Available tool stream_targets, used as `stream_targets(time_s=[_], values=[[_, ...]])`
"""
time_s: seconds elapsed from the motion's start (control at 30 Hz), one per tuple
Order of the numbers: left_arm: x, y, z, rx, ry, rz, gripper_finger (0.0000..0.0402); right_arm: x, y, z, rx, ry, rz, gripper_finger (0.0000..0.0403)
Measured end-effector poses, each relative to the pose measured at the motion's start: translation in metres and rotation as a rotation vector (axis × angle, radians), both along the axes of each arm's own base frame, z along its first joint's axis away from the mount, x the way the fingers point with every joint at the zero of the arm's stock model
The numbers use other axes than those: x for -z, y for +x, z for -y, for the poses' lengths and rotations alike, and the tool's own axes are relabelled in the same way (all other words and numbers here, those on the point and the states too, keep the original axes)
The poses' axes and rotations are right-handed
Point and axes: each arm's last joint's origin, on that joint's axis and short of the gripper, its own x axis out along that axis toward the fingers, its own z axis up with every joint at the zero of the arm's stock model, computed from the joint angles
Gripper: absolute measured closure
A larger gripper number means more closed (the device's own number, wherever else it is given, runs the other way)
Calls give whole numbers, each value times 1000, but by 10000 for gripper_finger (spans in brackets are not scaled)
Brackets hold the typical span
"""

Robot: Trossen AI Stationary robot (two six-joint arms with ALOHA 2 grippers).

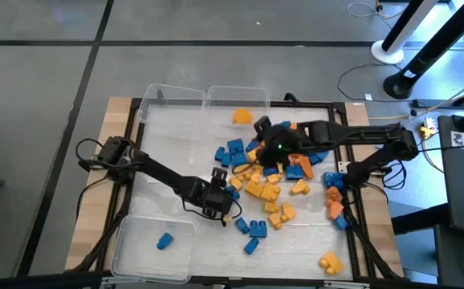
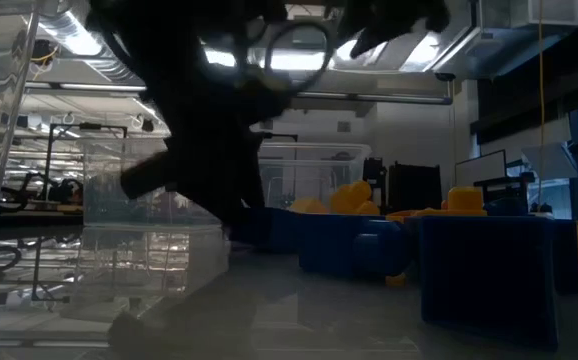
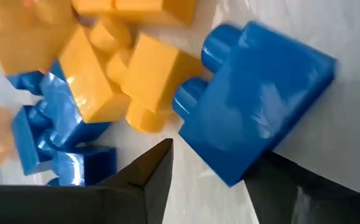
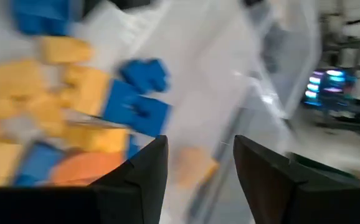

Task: Sort blocks
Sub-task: Put the blue game piece into the bottom transparent bin

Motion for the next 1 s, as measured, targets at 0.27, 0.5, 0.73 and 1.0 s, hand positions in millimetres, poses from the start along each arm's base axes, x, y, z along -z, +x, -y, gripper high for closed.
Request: stream_targets(time_s=[0.27, 0.5, 0.73, 1.0], values=[[13, 7, -2, 3, 14, 7, 304, 10, -12, -28, 21, 120, -105, 221], [6, 9, -1, -37, -29, 70, 385, 42, -22, -51, 46, 156, -211, 221], [0, 8, 0, -54, -62, 98, 400, 70, -32, -67, 97, 183, -286, 221], [-2, 8, 1, -75, -81, 120, 401, 89, -41, -73, 191, 119, -290, 221]])
